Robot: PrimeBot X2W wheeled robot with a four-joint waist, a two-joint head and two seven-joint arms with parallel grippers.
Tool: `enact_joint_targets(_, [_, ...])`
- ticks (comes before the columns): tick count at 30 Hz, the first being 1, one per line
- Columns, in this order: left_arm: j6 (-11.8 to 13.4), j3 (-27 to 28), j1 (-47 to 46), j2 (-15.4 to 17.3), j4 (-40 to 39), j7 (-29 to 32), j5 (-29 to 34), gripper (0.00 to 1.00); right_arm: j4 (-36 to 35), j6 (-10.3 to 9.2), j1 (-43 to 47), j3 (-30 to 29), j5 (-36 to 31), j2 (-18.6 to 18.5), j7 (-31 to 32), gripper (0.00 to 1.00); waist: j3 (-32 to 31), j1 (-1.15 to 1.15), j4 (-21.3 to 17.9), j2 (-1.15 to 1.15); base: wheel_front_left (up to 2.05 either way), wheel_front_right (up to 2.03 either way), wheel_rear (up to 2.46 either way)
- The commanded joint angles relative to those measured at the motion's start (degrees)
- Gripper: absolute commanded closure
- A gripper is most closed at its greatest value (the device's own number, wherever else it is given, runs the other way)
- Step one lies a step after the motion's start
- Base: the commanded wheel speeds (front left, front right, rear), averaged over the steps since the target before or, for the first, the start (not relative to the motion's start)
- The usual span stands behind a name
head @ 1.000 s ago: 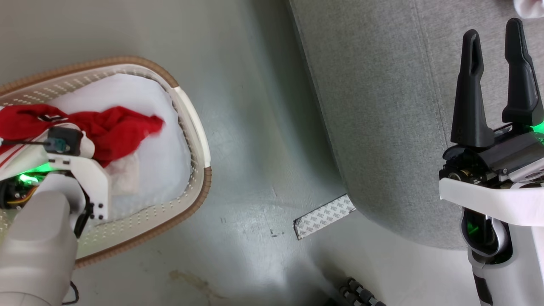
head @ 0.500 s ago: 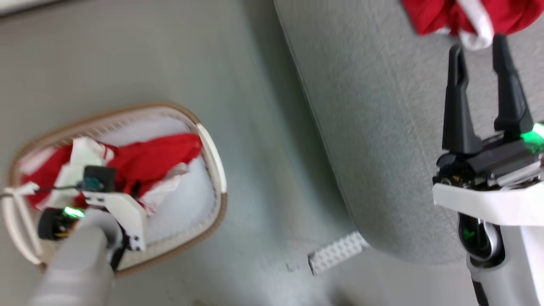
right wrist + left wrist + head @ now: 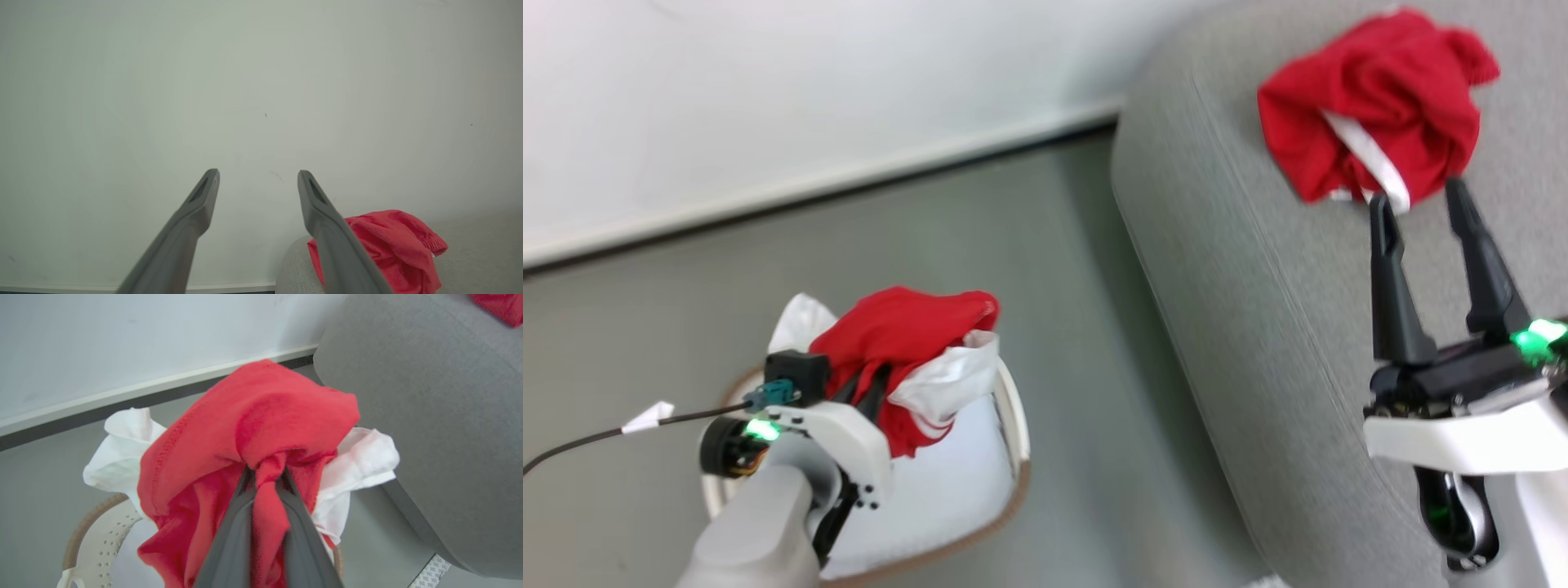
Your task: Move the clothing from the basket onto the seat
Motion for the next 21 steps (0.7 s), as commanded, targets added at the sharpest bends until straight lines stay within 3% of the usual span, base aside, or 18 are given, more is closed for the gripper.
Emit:
enact_joint_targets(1, [0.04,-0.24,1.4,0.26,-2.57,-0.2,-0.81,1.0,0.65,-0.13,1.62,0.02,0.15,-0.76,0.0,0.0,-5.45,0.01,3.45,0.0,0.0,0.0,0.0])
enact_joint_targets(11, [0.04,1.27,6.88,0.81,-19.38,-0.2,-1.92,1.0,3.78,-0.13,7.32,1.64,1.07,-2.05,0.0,0.0,-13.96,0.01,7.2,0.0,0.0,0.0,0.0])
enact_joint_targets(21, [0.24,2.28,8.97,1.21,-30.91,-0.2,-1.1,1.0,5.14,-0.13,10.26,2.83,1.72,-2.4,0.0,0.0,-17.88,0.01,9.22,0.0,0.0,0.0,0.0])
